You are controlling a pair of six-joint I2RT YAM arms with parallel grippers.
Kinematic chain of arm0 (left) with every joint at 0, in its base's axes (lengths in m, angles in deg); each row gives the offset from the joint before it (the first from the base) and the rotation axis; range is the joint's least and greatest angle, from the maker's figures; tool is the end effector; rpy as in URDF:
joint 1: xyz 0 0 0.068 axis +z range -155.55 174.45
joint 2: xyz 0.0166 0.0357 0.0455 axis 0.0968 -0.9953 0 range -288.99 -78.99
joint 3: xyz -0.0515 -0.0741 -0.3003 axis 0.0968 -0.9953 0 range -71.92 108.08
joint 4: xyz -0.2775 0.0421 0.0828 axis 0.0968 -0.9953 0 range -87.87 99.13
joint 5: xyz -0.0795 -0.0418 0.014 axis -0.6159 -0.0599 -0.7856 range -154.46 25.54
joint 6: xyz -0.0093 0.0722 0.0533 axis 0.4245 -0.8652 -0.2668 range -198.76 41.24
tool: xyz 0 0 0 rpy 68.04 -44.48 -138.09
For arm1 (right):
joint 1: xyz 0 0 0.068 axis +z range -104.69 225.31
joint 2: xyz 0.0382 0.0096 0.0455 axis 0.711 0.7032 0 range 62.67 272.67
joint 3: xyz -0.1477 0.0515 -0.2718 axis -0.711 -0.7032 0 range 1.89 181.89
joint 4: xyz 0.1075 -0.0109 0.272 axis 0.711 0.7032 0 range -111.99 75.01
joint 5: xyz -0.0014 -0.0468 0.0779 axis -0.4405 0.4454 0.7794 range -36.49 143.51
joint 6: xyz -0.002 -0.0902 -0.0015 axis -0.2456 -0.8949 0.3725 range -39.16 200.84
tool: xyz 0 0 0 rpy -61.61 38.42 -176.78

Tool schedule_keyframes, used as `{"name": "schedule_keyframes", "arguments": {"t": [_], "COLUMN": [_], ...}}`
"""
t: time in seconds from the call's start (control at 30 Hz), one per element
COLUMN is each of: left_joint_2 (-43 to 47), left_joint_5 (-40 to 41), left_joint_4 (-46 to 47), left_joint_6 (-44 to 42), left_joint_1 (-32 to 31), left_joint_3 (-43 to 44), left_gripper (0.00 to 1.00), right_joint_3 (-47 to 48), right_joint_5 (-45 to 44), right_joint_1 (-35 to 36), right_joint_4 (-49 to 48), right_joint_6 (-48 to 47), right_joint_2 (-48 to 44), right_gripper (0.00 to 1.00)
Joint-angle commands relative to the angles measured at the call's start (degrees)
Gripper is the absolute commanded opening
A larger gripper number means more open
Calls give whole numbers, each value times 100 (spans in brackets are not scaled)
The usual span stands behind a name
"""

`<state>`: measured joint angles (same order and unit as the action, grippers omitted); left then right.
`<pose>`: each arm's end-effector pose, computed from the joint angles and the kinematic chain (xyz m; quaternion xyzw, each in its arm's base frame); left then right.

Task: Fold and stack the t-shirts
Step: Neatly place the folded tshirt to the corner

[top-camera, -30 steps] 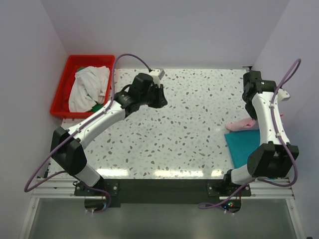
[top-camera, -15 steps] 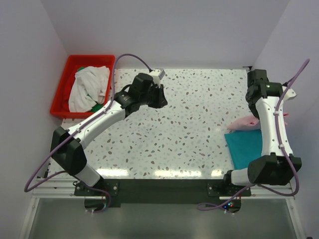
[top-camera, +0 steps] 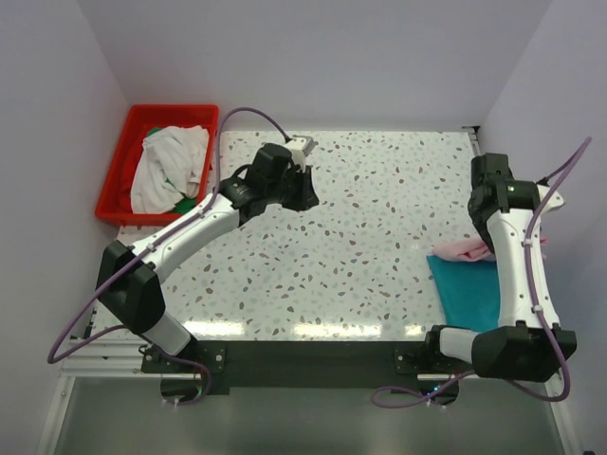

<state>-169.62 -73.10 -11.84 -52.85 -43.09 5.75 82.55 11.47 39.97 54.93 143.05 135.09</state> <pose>0.3378 -0.2748 0.3297 0.1243 0.8721 -0.3030 0.3636 0.2368 -0.0764 0.3798 0.5652 0.7256 -0.2277 0.3197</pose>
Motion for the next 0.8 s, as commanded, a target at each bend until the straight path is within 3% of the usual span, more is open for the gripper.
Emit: {"name": "schedule_keyframes", "arguments": {"t": [0.0, 0.03, 0.23, 0.43, 0.63, 0.73, 0.77], "left_joint_2": [89, 63, -7, 133, 344, 555, 625], "left_joint_5": [-260, -339, -524, -419, -278, -173, -103], "left_joint_4": [260, 278, 375, 348, 322, 357, 409], "left_joint_6": [-25, -7, 98, 90, 116, 168, 203], "left_joint_1": [-17, -34, -113, -122, -113, -113, -113], "left_joint_3": [-111, -120, -191, -340, -507, -709, -866], "left_gripper": [19, 19, 19, 20, 20, 20, 20], "right_joint_3": [-549, -673, -798, -1184, -1483, -1571, -1545], "right_joint_5": [204, 266, 425, 1470, 2524, 2535, 2412], "right_joint_1": [-37, -37, -37, -37, 59, 489, 1134], "right_joint_4": [1395, 1404, 1291, -36, -1012, -1469, -1635], "right_joint_6": [-51, -165, -542, -1658, -2073, -1916, -1828], "right_joint_2": [-526, -623, -1511, -1986, -1881, -1811, -1706], "right_gripper": [93, 99, 99, 99, 99, 99, 99]}}
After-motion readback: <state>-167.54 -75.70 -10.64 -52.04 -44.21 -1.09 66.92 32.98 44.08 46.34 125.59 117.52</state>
